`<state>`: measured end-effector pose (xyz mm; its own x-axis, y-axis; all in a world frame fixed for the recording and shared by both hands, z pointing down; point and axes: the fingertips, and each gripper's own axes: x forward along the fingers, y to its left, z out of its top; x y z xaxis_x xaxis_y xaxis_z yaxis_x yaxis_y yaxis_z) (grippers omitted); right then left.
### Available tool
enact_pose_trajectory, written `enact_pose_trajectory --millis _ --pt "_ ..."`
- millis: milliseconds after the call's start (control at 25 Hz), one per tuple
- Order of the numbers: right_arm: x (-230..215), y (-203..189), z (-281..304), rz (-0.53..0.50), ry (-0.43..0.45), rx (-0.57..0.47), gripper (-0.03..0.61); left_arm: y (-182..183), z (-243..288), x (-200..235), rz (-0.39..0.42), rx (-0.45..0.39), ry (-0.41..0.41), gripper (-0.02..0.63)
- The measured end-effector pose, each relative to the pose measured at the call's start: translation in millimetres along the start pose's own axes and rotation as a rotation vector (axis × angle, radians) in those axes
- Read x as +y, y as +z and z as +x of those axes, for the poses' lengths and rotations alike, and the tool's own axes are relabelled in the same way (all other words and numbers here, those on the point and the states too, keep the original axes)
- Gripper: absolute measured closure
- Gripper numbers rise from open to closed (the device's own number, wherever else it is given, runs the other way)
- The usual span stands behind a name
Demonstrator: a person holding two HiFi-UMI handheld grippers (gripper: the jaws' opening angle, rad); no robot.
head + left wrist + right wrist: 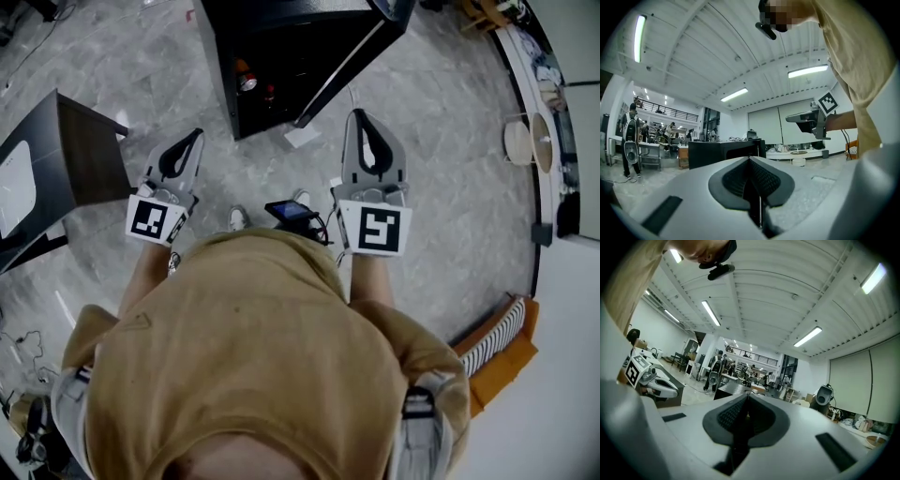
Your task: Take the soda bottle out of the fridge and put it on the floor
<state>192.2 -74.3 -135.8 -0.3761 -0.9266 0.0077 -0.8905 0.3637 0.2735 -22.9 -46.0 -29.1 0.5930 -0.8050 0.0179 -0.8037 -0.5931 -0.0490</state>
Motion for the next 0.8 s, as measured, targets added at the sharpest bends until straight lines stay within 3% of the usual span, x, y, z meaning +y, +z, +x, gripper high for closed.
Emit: enact_pose_trajectory --millis 160,360,600,800 --pt "-24.6 -11.1 19.4 -0.003 0.023 -0.026 0.577 2.6 30.8 2.3 0.021 0.001 0.038 0.618" --pt "75.9 9.7 4.1 0.026 0.129 -0.021 0.577 22.3 -73.9 45.6 0.023 -0.013 0.172 0.618" --pt "80.4 -45.6 45.9 -0.006 0.324 0.013 0.577 -1.4 -34.5 38.8 0.028 0.042 0.224 0.618" --pt "95.2 -104.2 78.2 0.031 0.424 0.076 0.577 -35.8 -9.4 43.2 0.006 0.069 0.241 0.618"
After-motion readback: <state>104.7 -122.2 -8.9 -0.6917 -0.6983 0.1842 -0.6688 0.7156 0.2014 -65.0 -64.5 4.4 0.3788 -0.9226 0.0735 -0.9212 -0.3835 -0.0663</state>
